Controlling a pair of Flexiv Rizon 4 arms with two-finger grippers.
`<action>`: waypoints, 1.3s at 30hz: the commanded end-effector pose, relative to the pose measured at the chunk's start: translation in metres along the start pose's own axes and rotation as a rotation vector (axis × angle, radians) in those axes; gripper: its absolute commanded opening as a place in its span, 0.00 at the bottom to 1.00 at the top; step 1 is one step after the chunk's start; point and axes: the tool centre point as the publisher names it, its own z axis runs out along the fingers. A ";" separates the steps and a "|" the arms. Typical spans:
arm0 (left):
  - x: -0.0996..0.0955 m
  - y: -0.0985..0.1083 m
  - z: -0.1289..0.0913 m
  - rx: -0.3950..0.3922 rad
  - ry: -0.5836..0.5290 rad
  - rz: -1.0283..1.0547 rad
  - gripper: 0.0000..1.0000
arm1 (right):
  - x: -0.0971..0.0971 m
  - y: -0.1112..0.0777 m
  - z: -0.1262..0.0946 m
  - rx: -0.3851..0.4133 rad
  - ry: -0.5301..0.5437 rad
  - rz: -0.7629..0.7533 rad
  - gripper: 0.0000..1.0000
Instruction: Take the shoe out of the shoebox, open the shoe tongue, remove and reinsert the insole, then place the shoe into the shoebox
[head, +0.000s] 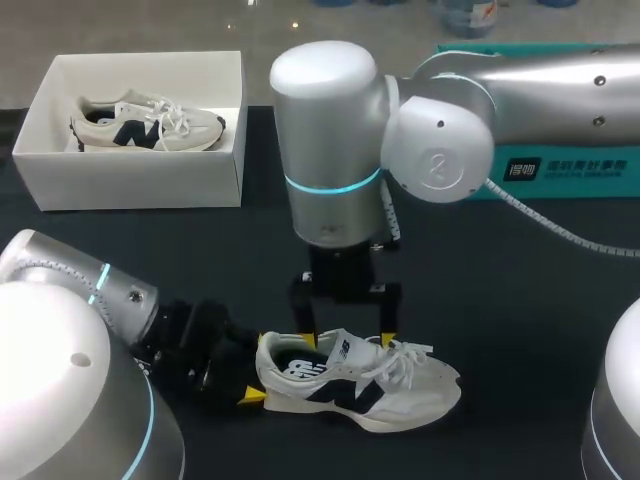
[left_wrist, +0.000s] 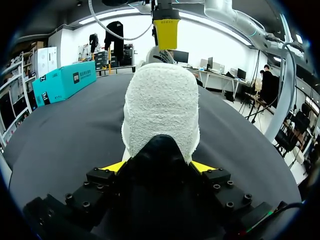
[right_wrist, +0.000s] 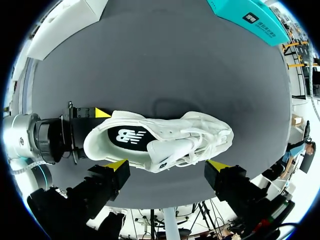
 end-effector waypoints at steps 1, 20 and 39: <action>0.001 0.001 0.005 -0.003 0.000 0.000 0.00 | 0.007 -0.002 0.011 -0.022 -0.058 0.243 1.00; 0.001 0.001 0.005 -0.003 0.000 0.000 0.00 | -0.013 -0.003 0.026 -0.006 -0.048 0.297 0.00; 0.001 0.001 0.005 -0.003 0.000 0.000 0.00 | -0.071 -0.014 0.002 -0.025 -0.018 0.393 0.00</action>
